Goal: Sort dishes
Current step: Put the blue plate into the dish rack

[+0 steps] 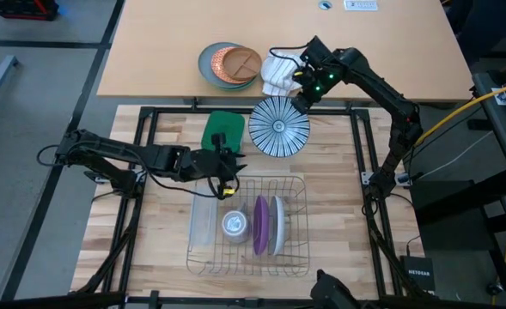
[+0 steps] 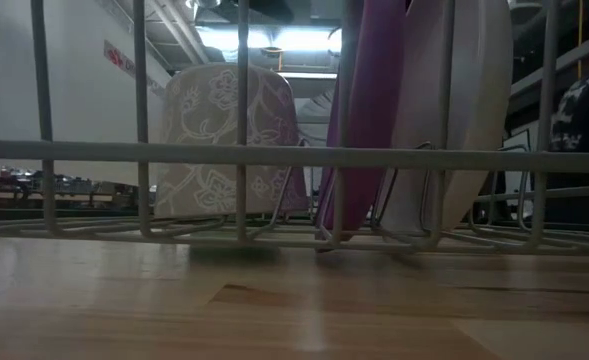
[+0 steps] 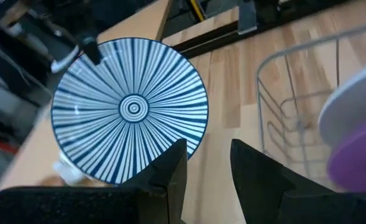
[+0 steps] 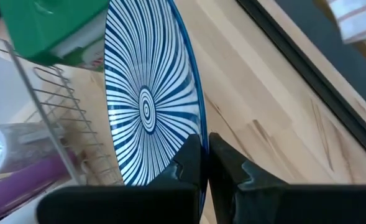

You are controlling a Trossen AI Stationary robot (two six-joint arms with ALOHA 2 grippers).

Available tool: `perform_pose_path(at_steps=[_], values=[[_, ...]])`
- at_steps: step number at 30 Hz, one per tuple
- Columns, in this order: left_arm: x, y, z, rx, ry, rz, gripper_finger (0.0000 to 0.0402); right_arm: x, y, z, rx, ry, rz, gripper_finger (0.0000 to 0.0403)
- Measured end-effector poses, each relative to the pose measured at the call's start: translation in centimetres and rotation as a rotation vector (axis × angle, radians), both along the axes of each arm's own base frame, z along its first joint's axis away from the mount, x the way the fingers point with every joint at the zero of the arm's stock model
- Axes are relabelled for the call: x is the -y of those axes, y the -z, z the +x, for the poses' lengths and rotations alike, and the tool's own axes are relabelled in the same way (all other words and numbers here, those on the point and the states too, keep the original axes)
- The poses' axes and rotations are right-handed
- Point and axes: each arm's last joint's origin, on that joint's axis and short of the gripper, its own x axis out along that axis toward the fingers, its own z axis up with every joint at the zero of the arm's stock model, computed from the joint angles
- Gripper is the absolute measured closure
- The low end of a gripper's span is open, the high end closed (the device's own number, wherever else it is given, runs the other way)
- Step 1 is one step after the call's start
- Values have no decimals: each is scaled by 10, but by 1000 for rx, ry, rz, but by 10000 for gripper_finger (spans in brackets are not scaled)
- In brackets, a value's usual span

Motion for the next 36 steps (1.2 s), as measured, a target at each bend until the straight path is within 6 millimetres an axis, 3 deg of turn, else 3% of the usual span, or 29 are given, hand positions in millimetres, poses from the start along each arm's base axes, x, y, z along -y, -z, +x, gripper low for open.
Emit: perform_pose_path(at_steps=[13, 25, 36], values=[[0, 0, 0, -184, 194, 358, 288, -12, -34, -6, 140, -3, 124, 390], [0, 2, 2, -295, 297, 555, 288, -17, -37, -5, 244, -47, 286, 390], [-1, 24, 19, -461, 271, 722, 288, -18, -37, -6, 236, -51, 313, 390]])
